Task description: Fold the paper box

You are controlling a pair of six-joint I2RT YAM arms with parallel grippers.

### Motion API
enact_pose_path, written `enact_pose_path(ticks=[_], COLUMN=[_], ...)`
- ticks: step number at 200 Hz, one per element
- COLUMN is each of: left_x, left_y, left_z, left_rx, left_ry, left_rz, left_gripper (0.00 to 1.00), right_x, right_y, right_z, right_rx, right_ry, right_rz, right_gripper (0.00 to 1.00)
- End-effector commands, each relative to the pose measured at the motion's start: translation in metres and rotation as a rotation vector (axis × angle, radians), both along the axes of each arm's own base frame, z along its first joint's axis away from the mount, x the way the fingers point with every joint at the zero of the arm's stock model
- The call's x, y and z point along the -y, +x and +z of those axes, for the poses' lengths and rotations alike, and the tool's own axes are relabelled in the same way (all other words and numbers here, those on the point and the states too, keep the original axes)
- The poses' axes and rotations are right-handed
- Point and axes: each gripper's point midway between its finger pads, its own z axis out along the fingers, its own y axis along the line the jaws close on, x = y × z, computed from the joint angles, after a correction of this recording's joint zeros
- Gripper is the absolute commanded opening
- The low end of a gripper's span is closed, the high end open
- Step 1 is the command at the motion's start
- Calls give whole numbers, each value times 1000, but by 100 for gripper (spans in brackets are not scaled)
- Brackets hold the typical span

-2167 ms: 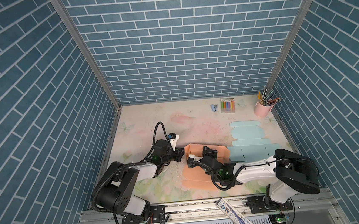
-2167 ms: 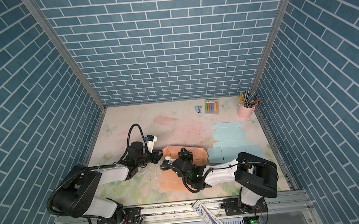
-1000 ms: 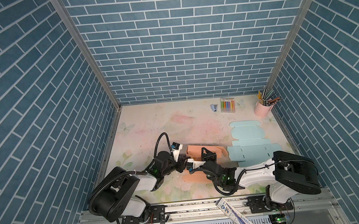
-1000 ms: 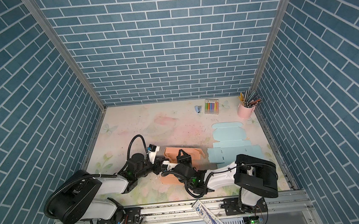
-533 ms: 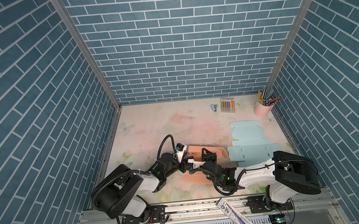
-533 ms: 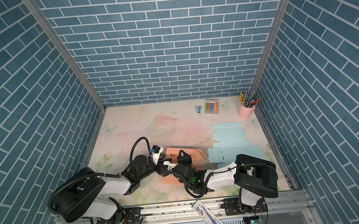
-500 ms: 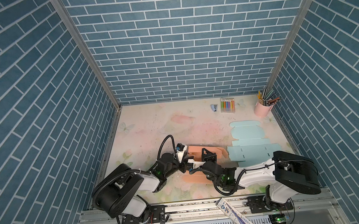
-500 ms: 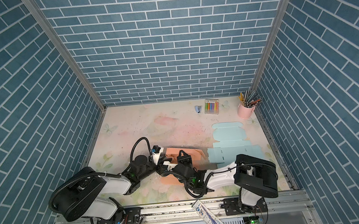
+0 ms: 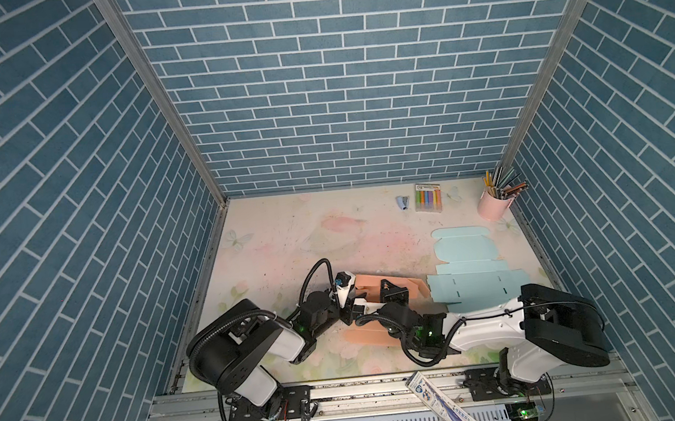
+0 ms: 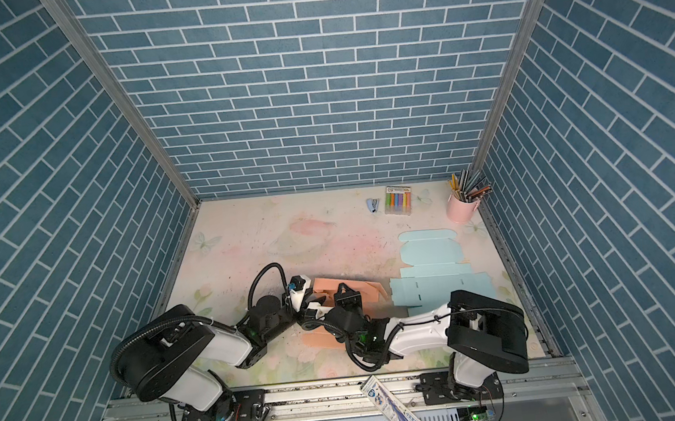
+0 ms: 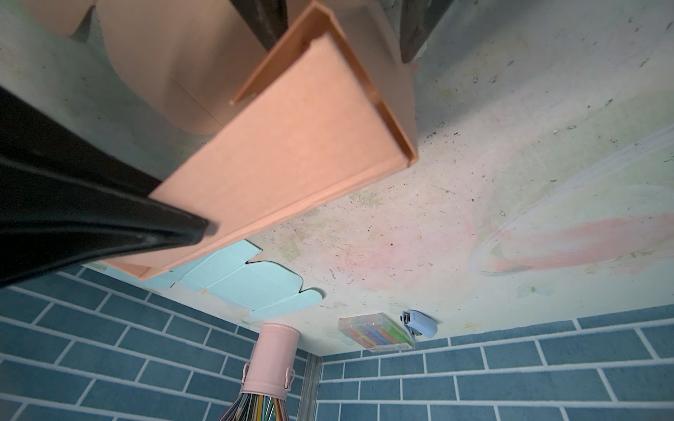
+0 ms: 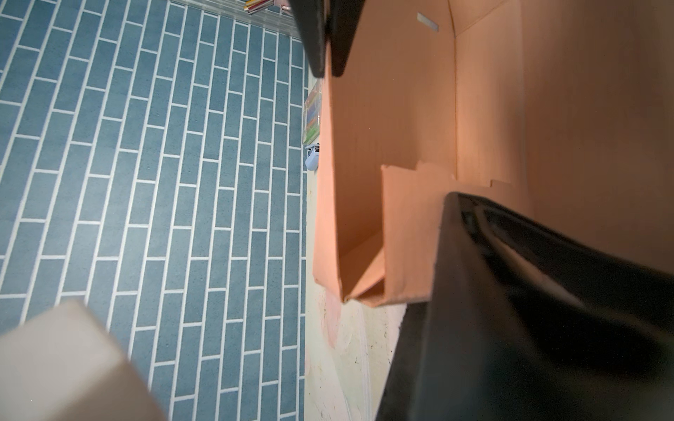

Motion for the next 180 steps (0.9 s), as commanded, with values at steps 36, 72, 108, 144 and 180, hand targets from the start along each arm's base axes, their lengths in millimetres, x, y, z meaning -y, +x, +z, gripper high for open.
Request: enact_pose_path(ticks=[36,72,108,144,180], left_x=[5,2,9,12,7], left_y=[10,14,16,14,9], left_z=[20,18,16,14,7], left_rx=[99,114,123,126,114], left_ry=[-42,-28,-22,2,27], left_rz=[13,38,25,31,60], left_gripper=[40,37,40,35,37], right_x=[-13,-15,-15,-16,-17], right_y=[-10,-10,-12,-11,-10], right_z=[-1,-2,0,-2,-6], right_rx=[-58,-68,-83,-86,-79], right_ry=[38,41,57,51,34], right_rz=[62,64,65,64,54], right_gripper=[2,2,2,2,2])
